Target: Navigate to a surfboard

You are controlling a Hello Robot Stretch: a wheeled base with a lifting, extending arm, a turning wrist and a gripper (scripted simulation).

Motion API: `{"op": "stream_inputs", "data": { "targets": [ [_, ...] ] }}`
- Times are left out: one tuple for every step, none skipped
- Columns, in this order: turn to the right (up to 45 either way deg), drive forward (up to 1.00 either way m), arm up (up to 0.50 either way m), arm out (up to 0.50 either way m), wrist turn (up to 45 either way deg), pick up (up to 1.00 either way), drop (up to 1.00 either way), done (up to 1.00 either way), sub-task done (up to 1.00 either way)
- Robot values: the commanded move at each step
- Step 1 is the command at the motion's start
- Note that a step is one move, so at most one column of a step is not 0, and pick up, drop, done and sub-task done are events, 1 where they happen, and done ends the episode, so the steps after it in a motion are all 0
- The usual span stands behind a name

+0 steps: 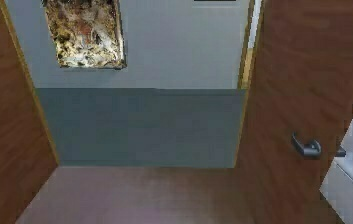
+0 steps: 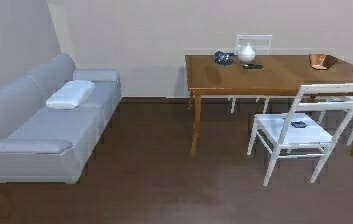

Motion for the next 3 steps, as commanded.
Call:
{"op": "stream_inputs", "data": {
  "targets": [
    [0.0, 1.0, 0.0, 0.0, 0.0, 0.0, 0.0, 0.0, 0.0],
    [0.0, 0.95, 0.0, 0.0, 0.0, 0.0, 0.0, 0.0, 0.0],
    [45.0, 0.0, 0.0, 0.0, 0.0, 0.0, 0.0, 0.0, 0.0]
  ]
}}
